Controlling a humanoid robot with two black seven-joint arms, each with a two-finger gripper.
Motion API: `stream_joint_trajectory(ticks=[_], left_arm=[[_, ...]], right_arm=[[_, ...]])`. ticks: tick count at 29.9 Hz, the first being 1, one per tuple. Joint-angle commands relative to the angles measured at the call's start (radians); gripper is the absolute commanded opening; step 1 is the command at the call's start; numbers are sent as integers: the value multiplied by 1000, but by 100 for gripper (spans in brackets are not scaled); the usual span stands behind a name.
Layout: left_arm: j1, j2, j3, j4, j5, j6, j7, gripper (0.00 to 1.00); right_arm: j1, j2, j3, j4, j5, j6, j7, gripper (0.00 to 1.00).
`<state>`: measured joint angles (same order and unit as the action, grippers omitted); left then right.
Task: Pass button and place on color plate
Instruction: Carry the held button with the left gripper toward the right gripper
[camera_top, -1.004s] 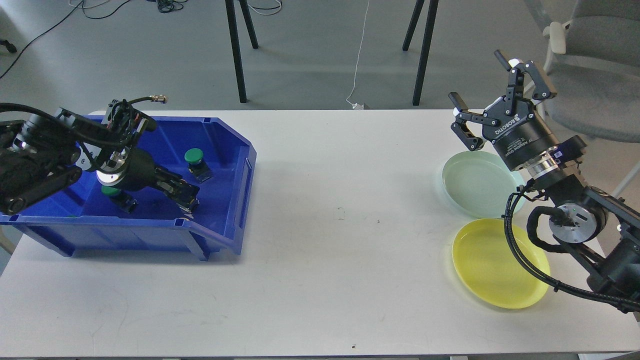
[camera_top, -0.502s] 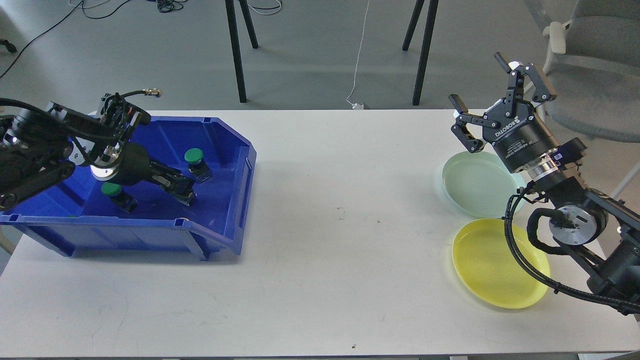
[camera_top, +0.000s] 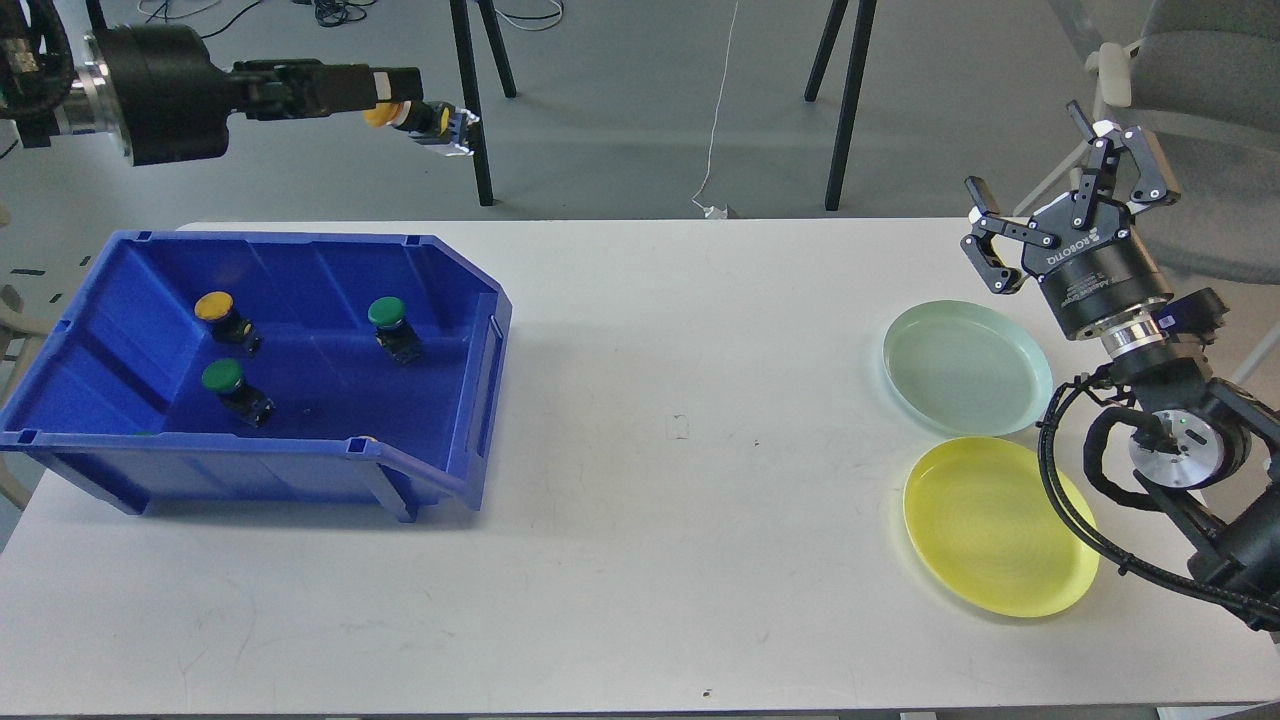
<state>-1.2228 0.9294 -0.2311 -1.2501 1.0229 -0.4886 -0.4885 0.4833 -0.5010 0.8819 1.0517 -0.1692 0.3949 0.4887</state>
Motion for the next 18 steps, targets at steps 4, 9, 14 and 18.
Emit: stream_joint_trajectory(ticks=[4,9,14,18], left_arm=[[221,-248,-57,9,-199,0,0,8],[339,-365,-138,49,-210,0,0,9],[374,-438,-163,107,-211,0,0,9],[387,-480,-165,124,-213,0,0,9]], right_arm=[[-103,-54,2,238,-180,-143,0,99],[-183,-30,-15,372,-452,-303,0,99],[-190,80,-52,378,-490,-324,0,99],[-184,162,-80,373,-492,-324,0,99]])
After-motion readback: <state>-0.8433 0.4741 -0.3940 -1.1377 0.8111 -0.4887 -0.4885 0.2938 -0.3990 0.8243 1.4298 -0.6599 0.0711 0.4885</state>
